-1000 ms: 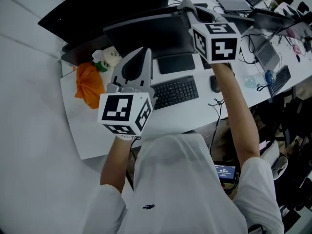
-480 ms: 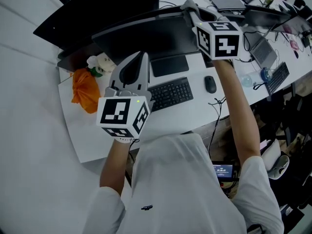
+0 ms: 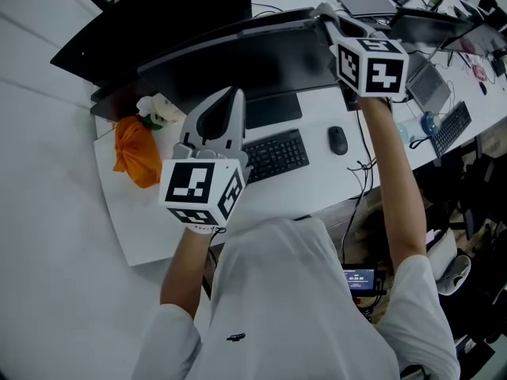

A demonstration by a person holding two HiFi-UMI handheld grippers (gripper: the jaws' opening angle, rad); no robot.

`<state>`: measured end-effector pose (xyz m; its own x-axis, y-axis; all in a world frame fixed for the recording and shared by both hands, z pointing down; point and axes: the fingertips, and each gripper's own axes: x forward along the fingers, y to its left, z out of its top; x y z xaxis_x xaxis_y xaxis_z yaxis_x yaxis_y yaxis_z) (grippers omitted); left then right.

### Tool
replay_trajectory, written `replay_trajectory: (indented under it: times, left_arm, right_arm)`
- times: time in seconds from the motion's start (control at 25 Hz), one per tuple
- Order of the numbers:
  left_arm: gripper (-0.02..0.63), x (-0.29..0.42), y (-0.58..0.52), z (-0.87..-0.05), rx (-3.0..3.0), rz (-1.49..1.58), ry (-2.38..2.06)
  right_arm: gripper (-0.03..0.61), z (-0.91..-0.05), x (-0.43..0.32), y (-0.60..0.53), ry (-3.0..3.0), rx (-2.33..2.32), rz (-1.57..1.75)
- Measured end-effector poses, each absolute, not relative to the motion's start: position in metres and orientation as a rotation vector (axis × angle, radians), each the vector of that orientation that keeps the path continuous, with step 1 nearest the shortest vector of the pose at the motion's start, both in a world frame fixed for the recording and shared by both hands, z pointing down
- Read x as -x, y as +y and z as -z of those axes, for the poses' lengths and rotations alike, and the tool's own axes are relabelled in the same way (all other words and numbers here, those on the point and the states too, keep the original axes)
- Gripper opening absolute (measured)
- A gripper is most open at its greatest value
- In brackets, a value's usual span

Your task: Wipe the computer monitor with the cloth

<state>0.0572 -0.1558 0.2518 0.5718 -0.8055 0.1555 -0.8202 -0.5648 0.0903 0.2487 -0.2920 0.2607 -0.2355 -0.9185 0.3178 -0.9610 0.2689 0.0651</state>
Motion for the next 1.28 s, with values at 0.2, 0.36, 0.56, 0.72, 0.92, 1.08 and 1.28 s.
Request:
replay_trajectory:
  times: [0.2,0.36,0.56,0.72,0.92,1.08,1.28]
  left_arm:
    - [0.018,-0.069,-0.159,-0.254,-2.65,-0.165,-1.372]
    - [0.018,-0.079,-0.162,-0.259,-2.65,-0.179,-1.364]
    - [0.018,-0.091,-0.166,-0.265,-2.647,-0.197,-1.349]
    - [0.018,-0.097,-0.166,-0.27,-2.643,-0.218,-1.344]
    - [0.018,-0.107,-0.166,-0.279,-2.635,-0.24,-1.33]
    - [0.018,-0.113,-0.167,-0.285,-2.628,-0.261,-1.323]
    - [0.018,-0.121,-0.166,-0.292,-2.624,-0.282,-1.317]
  right_arm:
    - [0.041,-0.264,-0.276,-0.295,-2.243,-1.751,-0.22]
    - [0.041,-0.262,-0.301,-0.295,-2.215,-1.792,-0.212]
    - [0.041,-0.267,-0.328,-0.297,-2.197,-1.802,-0.211]
    - [0.041,-0.267,-0.347,-0.298,-2.183,-1.833,-0.204]
    - [0.041,-0.267,-0.373,-0.297,-2.171,-1.859,-0.179]
    - [0.041,-0.263,-0.393,-0.296,-2.234,-1.922,-0.244]
    - [0.041,-0.265,-0.412,-0.297,-2.224,-1.97,-0.245]
